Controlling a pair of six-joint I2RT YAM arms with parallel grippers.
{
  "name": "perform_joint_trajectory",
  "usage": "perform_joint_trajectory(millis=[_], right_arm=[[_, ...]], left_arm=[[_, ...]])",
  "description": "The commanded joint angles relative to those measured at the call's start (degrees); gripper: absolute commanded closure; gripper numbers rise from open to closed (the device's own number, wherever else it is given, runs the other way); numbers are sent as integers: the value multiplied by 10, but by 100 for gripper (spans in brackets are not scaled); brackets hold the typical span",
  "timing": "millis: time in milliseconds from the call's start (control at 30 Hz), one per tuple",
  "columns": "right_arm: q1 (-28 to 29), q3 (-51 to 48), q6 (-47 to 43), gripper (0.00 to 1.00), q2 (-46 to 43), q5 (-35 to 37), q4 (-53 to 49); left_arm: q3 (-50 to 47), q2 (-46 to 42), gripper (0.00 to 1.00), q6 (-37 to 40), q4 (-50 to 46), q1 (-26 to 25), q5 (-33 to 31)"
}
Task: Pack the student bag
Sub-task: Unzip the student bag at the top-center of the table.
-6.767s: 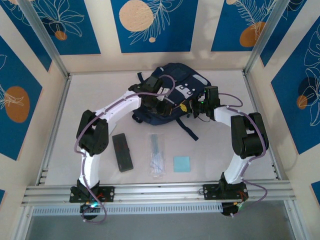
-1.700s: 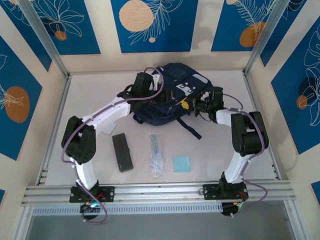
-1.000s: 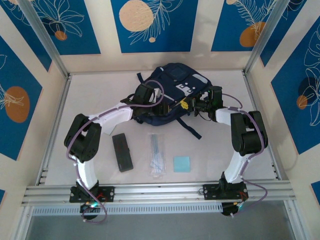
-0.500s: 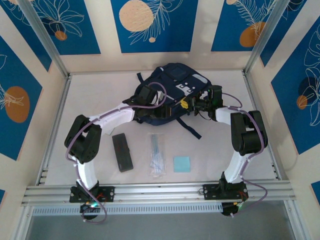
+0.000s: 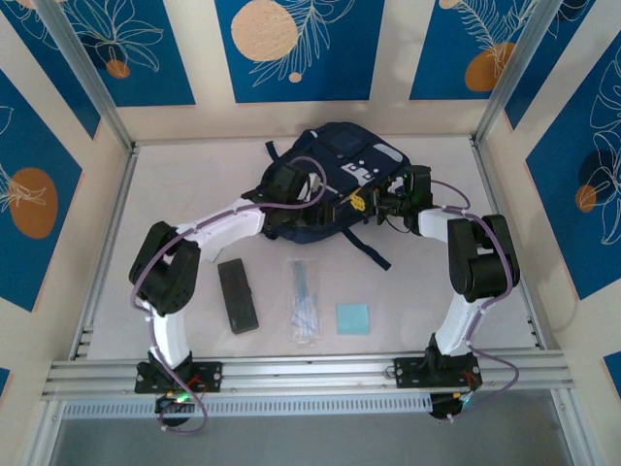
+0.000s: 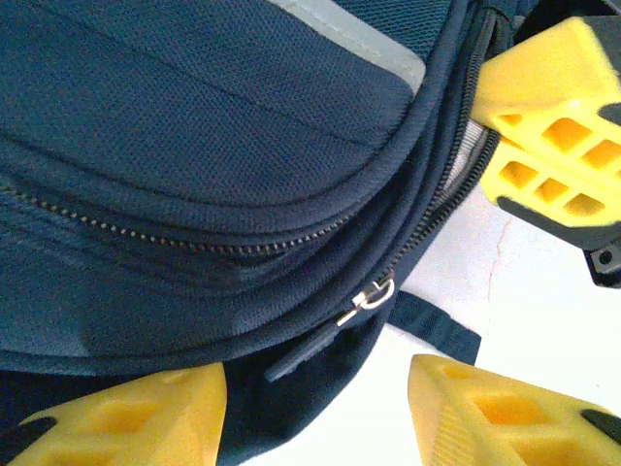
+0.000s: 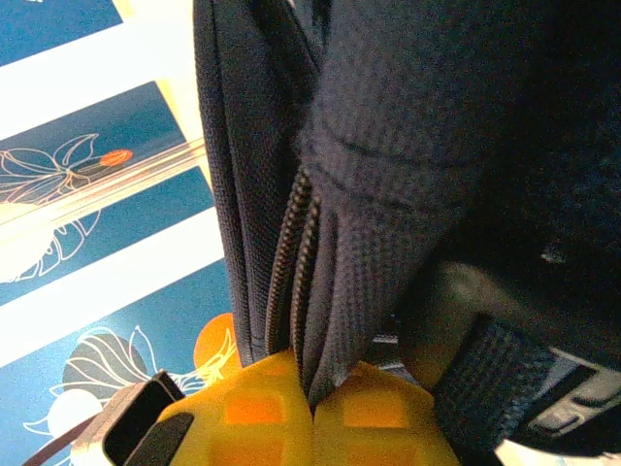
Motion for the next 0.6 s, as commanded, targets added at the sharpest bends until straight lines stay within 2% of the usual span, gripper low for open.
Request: perform_joint_trajectory(millis=[0, 267, 433, 567], right_arm=[[8, 23, -5, 100, -4, -18, 24], [10, 17, 6, 100, -6, -18, 41], [14, 22, 18, 100, -1, -24, 55], [14, 17, 25, 100, -1, -27, 63]], left_arm=[[40, 29, 48, 15, 39, -4, -15], [-3, 43, 49, -22, 82, -6, -19], [-17, 42, 49, -47, 165, -6, -25], [-14, 49, 50, -71, 244, -6, 9]])
